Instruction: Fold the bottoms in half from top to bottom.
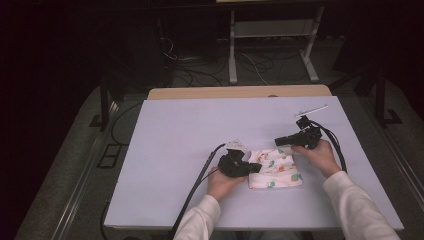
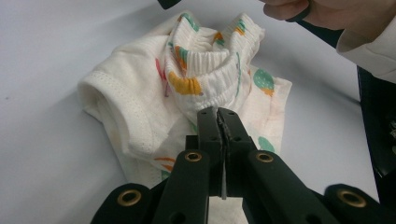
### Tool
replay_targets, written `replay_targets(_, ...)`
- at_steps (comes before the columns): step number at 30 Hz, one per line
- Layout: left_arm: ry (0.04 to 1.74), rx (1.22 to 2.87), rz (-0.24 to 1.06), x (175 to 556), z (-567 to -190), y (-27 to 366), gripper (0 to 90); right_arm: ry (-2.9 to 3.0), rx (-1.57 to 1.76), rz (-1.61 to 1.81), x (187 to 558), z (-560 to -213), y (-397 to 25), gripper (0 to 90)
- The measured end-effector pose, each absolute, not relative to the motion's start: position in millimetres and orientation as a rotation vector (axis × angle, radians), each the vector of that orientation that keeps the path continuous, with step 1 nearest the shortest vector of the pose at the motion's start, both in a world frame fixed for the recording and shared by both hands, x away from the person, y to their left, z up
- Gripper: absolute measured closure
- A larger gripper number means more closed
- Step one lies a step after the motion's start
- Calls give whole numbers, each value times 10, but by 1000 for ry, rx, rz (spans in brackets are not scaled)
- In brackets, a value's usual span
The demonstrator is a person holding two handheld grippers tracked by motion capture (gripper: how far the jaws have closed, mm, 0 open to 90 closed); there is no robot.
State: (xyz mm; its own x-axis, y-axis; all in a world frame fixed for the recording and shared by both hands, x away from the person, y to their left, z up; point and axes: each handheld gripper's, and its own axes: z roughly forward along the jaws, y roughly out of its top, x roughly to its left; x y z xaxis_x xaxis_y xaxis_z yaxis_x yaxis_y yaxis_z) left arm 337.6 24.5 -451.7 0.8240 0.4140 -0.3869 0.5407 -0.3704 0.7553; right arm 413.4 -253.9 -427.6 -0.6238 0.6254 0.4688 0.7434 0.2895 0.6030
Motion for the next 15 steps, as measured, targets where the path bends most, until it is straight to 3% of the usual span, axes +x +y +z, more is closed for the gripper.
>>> replay_targets(10,692,2023,-164,3355,-4528,229,870,-2380,-1278,-1151,4164,-4376,-2456,890)
replay_targets(12,680,2025,-173,3349,-4535,225,799,-2358,-1267,-1146,4151,-4381,-2456,890)
replay_targets(15,665,2046,-94,3297,-4524,209,615,-2342,-1253,-1157,4130,-4378,-2461,890)
